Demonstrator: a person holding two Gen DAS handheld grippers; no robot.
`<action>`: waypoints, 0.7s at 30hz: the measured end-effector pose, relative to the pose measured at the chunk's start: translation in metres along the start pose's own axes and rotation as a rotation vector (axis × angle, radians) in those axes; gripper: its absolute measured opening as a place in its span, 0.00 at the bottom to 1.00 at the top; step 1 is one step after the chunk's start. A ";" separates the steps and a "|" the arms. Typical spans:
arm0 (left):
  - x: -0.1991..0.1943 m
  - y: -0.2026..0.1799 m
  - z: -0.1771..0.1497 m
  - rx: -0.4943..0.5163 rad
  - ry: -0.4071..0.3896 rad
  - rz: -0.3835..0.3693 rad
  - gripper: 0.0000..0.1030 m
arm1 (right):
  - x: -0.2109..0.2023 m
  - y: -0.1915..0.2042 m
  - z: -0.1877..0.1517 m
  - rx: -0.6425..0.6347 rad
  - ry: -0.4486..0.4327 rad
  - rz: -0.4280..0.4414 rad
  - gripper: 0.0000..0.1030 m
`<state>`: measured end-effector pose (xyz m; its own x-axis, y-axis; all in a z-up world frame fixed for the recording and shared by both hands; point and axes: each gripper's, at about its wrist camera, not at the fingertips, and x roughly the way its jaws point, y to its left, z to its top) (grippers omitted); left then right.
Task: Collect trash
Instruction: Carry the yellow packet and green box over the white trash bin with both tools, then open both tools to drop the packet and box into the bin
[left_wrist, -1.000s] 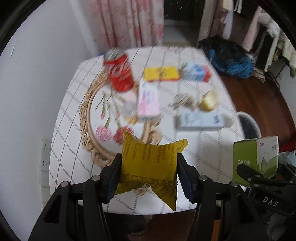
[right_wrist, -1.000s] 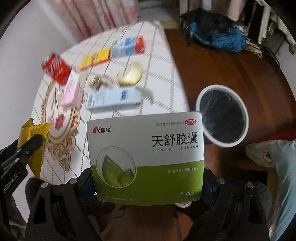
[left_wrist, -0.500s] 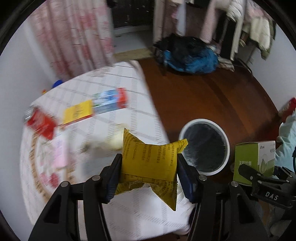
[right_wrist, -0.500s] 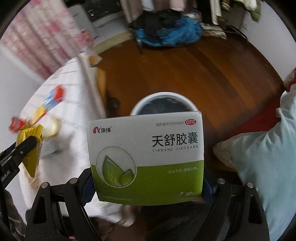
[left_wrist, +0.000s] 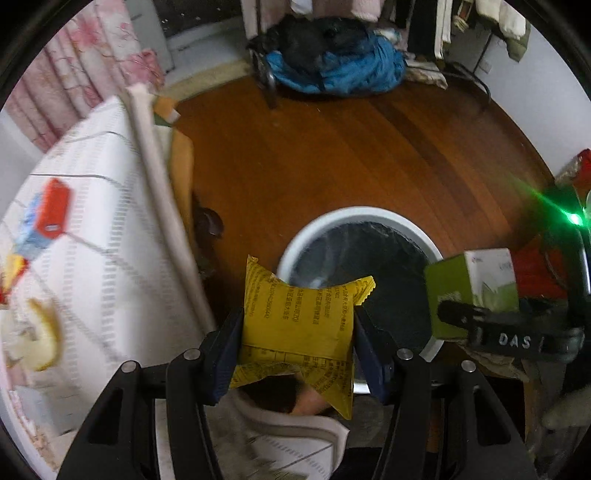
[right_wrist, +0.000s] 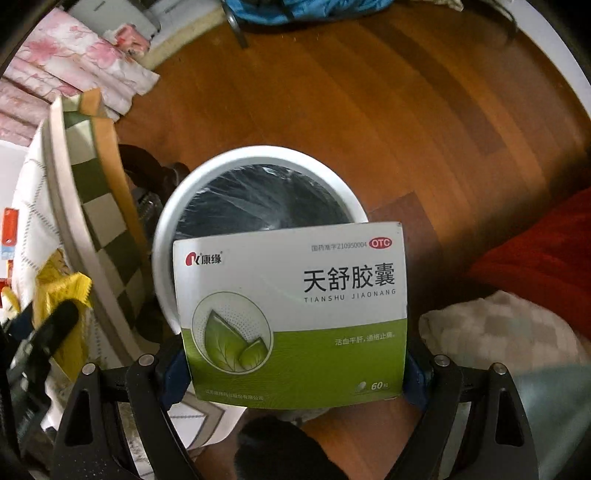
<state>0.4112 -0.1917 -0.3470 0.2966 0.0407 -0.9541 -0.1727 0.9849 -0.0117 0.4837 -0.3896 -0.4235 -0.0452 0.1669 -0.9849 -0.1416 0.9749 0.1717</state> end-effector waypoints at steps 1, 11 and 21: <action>0.008 -0.005 0.000 0.010 0.017 -0.007 0.53 | 0.006 -0.006 0.005 0.009 0.012 0.006 0.88; 0.024 -0.010 0.003 0.010 0.094 -0.040 0.94 | 0.014 -0.017 0.009 0.079 0.001 0.039 1.00; -0.003 -0.005 0.003 0.009 0.050 0.028 0.94 | -0.029 0.000 -0.018 0.036 -0.094 -0.164 1.00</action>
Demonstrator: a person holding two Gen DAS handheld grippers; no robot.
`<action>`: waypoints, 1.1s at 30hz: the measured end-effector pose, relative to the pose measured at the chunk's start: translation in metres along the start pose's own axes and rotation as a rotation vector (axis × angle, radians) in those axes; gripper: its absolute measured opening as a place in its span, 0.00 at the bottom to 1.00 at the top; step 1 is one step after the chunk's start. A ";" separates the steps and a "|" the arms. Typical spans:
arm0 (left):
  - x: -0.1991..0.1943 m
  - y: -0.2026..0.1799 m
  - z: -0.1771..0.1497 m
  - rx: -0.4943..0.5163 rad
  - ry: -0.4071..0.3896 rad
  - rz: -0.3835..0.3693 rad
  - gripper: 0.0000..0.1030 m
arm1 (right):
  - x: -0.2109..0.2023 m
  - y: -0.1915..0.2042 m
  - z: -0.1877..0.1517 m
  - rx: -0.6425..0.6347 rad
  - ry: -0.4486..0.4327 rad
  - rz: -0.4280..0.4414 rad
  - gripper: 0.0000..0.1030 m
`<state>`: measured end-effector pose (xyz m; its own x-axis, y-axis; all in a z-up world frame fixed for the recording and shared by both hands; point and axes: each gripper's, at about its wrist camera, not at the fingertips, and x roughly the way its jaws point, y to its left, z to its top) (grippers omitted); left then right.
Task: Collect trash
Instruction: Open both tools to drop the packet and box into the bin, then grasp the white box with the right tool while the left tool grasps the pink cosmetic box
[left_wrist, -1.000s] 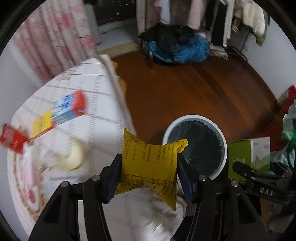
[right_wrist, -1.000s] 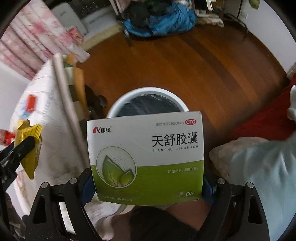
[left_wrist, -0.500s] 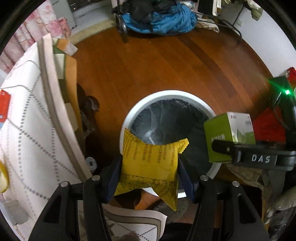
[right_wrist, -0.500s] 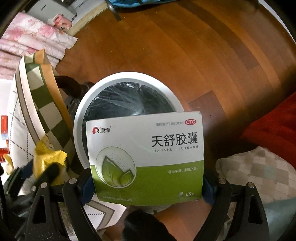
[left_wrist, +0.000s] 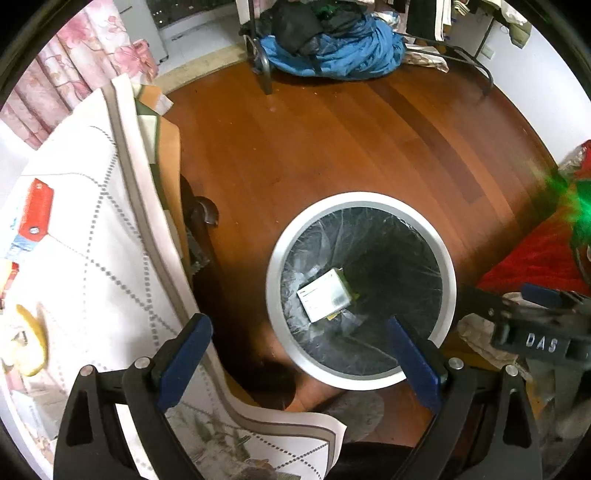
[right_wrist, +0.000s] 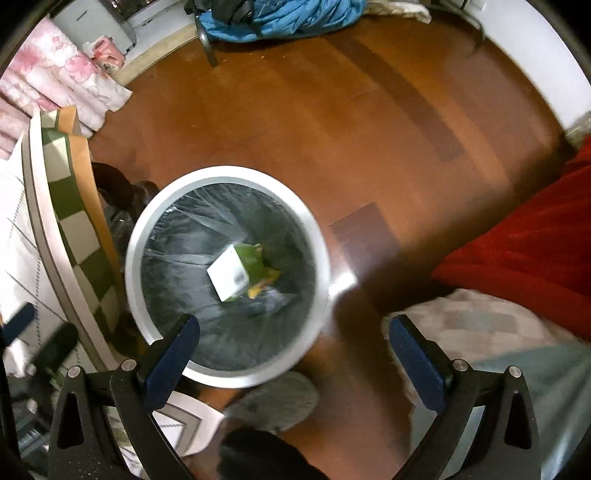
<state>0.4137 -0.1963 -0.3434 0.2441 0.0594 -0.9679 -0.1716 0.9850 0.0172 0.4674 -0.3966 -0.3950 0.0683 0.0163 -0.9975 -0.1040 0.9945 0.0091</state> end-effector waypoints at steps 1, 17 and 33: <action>-0.003 0.001 -0.001 -0.002 -0.004 0.004 0.94 | -0.004 -0.001 -0.002 -0.005 -0.007 -0.013 1.00; -0.088 0.008 -0.009 0.004 -0.141 0.015 0.94 | -0.112 0.008 -0.050 0.014 -0.171 -0.038 1.00; -0.208 0.136 -0.070 -0.201 -0.326 0.144 0.94 | -0.234 0.158 -0.092 -0.267 -0.333 0.117 1.00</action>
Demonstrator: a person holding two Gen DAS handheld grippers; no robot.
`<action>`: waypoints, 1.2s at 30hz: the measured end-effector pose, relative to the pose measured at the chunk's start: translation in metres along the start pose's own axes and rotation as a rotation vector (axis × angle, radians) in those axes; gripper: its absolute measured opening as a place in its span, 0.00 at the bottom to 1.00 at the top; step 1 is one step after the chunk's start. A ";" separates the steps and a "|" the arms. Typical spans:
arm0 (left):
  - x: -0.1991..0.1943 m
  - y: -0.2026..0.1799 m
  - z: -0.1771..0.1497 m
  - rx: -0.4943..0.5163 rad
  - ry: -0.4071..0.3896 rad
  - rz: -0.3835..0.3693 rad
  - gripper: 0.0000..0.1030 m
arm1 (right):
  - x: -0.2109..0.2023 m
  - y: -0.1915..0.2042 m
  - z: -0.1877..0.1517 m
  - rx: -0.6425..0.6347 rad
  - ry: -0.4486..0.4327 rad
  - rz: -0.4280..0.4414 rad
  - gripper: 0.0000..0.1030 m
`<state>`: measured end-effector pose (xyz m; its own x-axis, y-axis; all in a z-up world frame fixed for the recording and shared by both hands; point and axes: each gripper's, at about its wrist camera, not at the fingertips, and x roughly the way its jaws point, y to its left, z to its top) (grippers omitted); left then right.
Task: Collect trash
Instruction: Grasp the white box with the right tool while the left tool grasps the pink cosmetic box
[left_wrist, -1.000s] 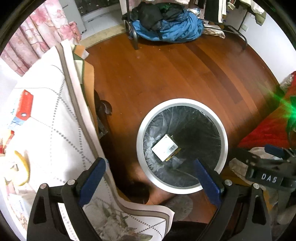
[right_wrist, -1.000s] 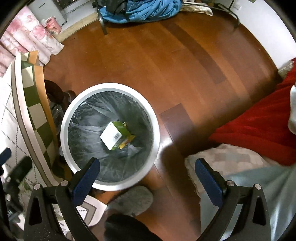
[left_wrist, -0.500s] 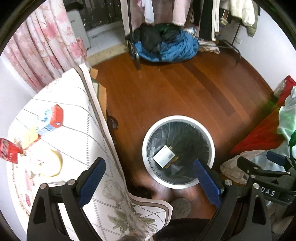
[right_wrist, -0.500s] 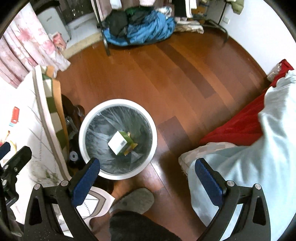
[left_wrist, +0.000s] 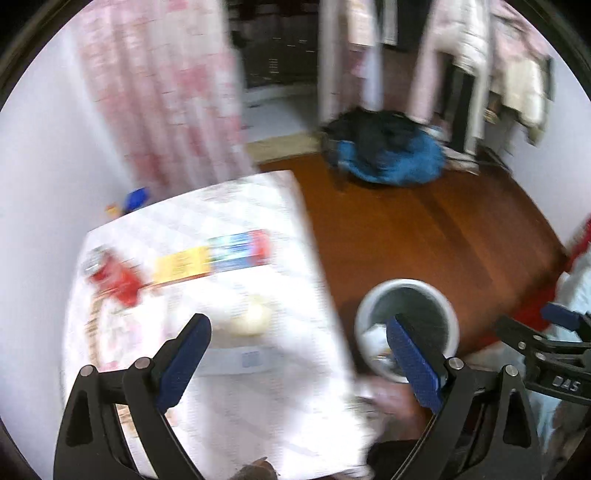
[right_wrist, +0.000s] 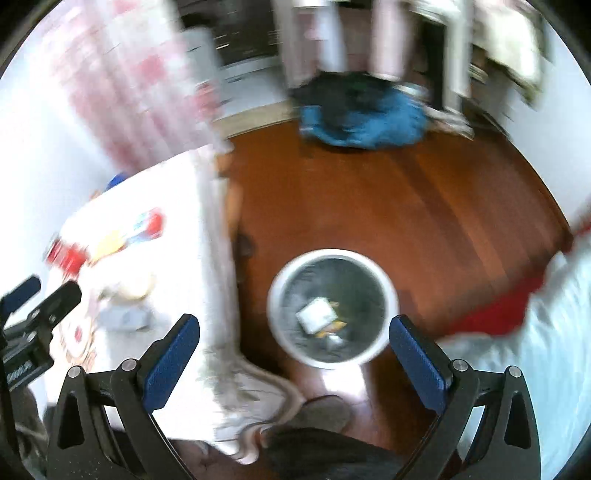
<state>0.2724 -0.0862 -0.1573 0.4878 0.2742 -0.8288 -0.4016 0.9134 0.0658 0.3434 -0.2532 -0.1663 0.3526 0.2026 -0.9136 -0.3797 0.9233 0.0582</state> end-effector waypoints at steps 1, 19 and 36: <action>0.002 0.024 -0.008 -0.030 0.007 0.043 0.94 | 0.008 0.030 0.003 -0.075 0.013 0.020 1.00; 0.116 0.211 -0.162 -0.335 0.311 0.219 0.94 | 0.184 0.312 -0.046 -0.889 0.353 -0.032 0.68; 0.153 0.193 -0.034 -0.115 0.278 0.093 0.93 | 0.148 0.160 -0.044 0.146 0.316 0.142 0.41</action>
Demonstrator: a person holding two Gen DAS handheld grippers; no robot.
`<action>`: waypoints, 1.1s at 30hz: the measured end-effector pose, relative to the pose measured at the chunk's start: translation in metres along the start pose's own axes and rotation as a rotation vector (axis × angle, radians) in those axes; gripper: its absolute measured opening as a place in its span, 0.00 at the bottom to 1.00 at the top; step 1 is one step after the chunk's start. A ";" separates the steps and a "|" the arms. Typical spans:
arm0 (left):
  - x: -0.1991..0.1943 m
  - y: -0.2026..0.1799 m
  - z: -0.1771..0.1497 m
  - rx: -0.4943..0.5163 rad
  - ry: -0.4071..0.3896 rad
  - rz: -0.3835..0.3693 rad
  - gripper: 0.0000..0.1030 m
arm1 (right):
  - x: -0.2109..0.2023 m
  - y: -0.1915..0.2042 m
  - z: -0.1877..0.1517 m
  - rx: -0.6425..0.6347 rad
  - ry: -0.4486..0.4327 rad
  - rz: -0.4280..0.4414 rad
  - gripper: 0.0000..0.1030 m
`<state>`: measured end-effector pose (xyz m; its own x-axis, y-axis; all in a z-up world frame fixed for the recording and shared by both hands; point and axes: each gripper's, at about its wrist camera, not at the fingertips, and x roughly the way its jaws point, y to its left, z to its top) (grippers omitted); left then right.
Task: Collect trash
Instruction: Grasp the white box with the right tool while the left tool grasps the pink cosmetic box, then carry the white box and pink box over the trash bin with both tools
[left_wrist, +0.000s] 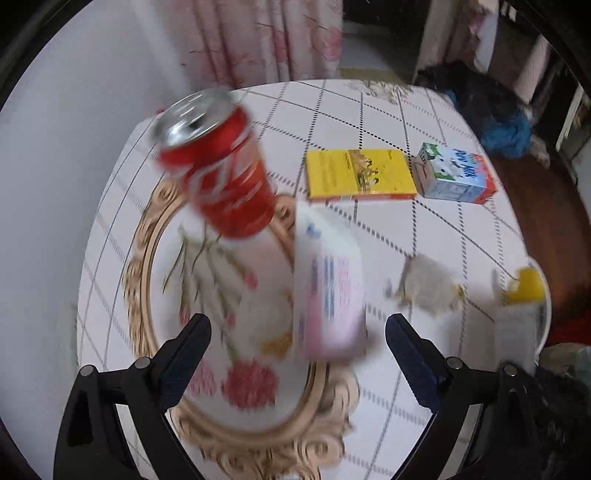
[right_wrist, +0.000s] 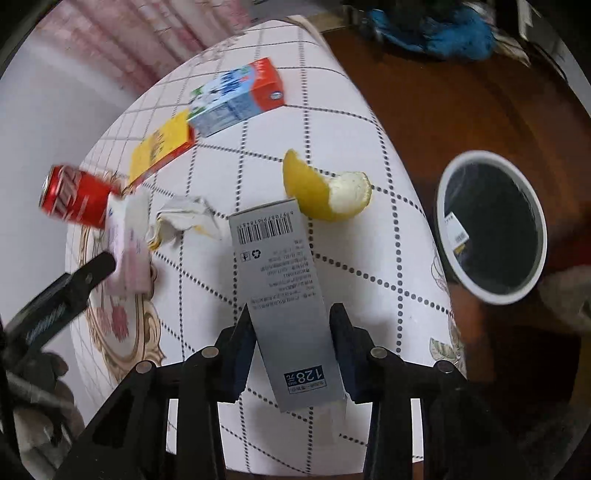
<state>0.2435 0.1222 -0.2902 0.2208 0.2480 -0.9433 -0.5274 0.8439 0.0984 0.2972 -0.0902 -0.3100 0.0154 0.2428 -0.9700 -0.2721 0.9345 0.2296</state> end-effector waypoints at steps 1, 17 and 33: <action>0.008 -0.004 0.007 0.015 0.018 0.006 0.93 | 0.002 -0.002 -0.001 0.009 0.011 0.001 0.41; -0.007 -0.032 0.001 0.139 -0.027 0.050 0.41 | 0.000 0.008 -0.022 -0.107 -0.013 -0.047 0.41; -0.006 0.001 -0.129 -0.011 0.117 -0.089 0.45 | 0.004 0.015 -0.079 -0.175 -0.018 -0.053 0.53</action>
<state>0.1358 0.0601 -0.3254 0.1706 0.1145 -0.9787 -0.5194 0.8545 0.0094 0.2168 -0.0953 -0.3170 0.0507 0.2001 -0.9785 -0.4333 0.8871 0.1590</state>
